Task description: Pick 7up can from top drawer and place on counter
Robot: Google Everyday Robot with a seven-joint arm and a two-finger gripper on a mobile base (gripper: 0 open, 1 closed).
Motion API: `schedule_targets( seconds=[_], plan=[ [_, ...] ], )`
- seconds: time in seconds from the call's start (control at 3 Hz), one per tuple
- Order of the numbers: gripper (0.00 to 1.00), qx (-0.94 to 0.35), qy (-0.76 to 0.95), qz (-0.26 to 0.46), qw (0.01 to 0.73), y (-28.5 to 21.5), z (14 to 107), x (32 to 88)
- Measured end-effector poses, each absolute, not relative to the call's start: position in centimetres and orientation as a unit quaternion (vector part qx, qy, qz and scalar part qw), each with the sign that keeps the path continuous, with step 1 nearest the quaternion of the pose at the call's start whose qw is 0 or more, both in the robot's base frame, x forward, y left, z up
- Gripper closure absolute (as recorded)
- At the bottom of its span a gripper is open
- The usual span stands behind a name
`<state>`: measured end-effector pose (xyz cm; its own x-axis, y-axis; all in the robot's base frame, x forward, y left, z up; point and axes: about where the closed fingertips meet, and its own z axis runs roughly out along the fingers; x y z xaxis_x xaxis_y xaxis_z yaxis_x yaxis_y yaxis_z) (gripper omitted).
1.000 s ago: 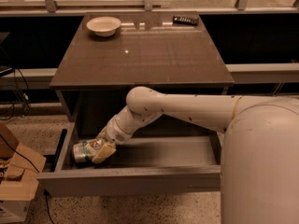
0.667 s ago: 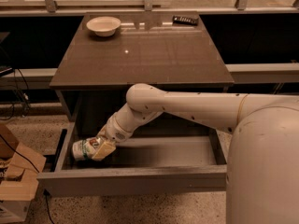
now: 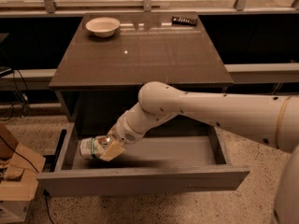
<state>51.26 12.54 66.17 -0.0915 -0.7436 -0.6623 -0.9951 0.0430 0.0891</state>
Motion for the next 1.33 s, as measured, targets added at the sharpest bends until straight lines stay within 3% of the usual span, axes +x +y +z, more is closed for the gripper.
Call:
schedule_targets(
  seconds=[0.67, 1.33],
  plan=[
    [1.0, -0.614, 0.696, 0.237, 0.287, 7.5, 73.1, 52.2],
    [1.0, -0.666, 0.657, 0.158, 0.314, 5.2, 83.0, 60.9]
  ],
)
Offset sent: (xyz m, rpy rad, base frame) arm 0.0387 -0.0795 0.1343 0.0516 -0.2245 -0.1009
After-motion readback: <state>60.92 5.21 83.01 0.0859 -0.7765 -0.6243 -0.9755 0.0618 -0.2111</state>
